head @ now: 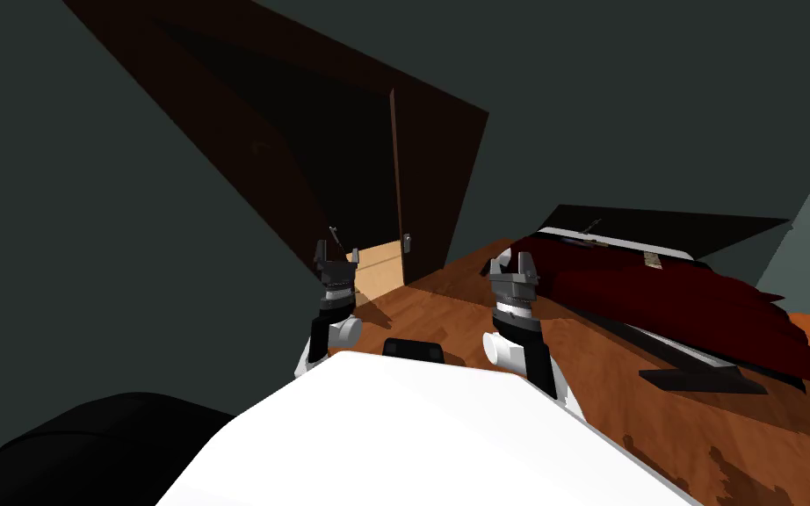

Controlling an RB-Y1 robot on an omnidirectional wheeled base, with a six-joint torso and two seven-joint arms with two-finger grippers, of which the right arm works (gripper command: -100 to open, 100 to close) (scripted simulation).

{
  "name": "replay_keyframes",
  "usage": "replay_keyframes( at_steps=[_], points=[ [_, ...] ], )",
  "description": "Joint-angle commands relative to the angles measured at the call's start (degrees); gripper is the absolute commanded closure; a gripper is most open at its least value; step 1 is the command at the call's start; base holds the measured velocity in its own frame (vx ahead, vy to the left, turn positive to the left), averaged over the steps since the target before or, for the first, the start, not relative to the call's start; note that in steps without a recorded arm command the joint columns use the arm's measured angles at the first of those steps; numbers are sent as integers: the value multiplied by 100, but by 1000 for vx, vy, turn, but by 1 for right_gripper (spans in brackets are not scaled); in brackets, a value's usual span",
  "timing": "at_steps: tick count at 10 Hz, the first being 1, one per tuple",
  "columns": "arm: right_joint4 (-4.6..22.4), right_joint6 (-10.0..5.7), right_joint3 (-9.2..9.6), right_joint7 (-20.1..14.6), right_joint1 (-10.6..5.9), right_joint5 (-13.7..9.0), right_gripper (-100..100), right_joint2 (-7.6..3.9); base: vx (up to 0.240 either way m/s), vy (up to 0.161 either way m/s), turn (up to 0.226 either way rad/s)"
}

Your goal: Push the door open

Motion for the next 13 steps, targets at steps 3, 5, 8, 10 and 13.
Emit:
replay_keyframes(
  at_steps=[3, 5, 8, 10, 13],
  points=[
    [159, -39, 184, -125, 102, 212, -100, -103, 218, 2, 5],
    [261, -63, 302, -206, 168, 348, -100, -165, 226, 10, 3],
    [495, -120, 572, -390, 318, 658, -100, -296, 209, 22, 4],
    [647, -157, 748, -510, 415, 861, -100, -378, 202, -1, 9],
    [897, -218, 1037, -707, 576, 1194, -100, -508, 210, 21, 4]
  ],
)
